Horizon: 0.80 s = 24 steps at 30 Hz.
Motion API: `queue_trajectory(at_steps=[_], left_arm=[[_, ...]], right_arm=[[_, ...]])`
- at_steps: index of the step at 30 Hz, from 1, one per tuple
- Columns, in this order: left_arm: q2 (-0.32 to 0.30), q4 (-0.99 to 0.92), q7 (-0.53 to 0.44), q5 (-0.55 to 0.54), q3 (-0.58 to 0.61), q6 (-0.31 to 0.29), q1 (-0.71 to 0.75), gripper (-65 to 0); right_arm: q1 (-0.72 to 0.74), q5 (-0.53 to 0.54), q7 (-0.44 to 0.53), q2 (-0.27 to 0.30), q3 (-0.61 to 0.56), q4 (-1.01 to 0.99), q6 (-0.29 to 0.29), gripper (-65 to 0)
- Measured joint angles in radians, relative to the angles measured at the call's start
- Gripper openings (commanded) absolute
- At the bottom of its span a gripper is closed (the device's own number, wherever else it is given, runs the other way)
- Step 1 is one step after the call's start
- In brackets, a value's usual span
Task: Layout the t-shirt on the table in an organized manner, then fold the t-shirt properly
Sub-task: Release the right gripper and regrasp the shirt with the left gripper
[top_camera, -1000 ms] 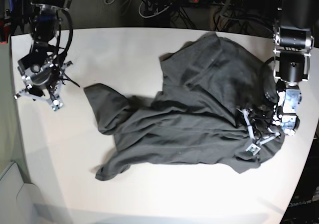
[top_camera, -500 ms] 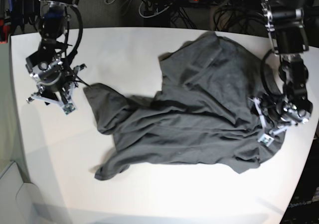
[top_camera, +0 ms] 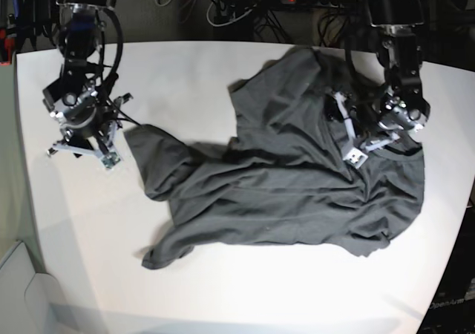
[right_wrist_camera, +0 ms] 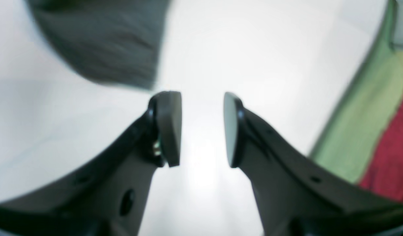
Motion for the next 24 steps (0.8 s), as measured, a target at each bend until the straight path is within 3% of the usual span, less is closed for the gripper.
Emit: queue_trajectory(at_steps=[4,7,10,13,17,21,24], left_arm=[[-0.105,0.000,-0.029,0.154,0.000,0.000,0.003,-29.9],[-0.176,-0.011,0.009,0.208,-0.029,0.001,0.011,-29.9],[-0.208,-0.027,0.060,0.237,-0.071,-0.002,-0.027,-29.9],[-0.255,-0.020,0.018,0.208,-0.093,0.000,-0.108,-29.9],[-0.309,-0.013,0.059,0.220,-0.108,0.001,-0.146,-29.9],[-0.314,-0.008,0.130,0.216,-0.109,0.000,-0.210,-29.9],[-0.273,0.054,0.190,0.223,-0.112,0.003,-0.250,-29.9]], right_arm=[[0.000,0.002,0.000,0.000,0.003,0.000,0.000,-42.4],[-0.001,0.002,-0.001,-0.004,-0.002,0.000,0.000,-42.4],[-0.001,0.010,0.000,-0.010,-0.007,0.000,0.000,-42.4],[-0.004,0.002,-0.002,-0.027,-0.033,0.000,0.000,-42.4],[-0.005,0.009,-0.001,-0.026,-0.049,0.000,0.000,-42.5],[-0.009,0.001,-0.004,-0.027,-0.075,0.000,0.000,-42.5],[-0.012,0.003,-0.003,-0.029,-0.104,0.000,0.000,-42.5]])
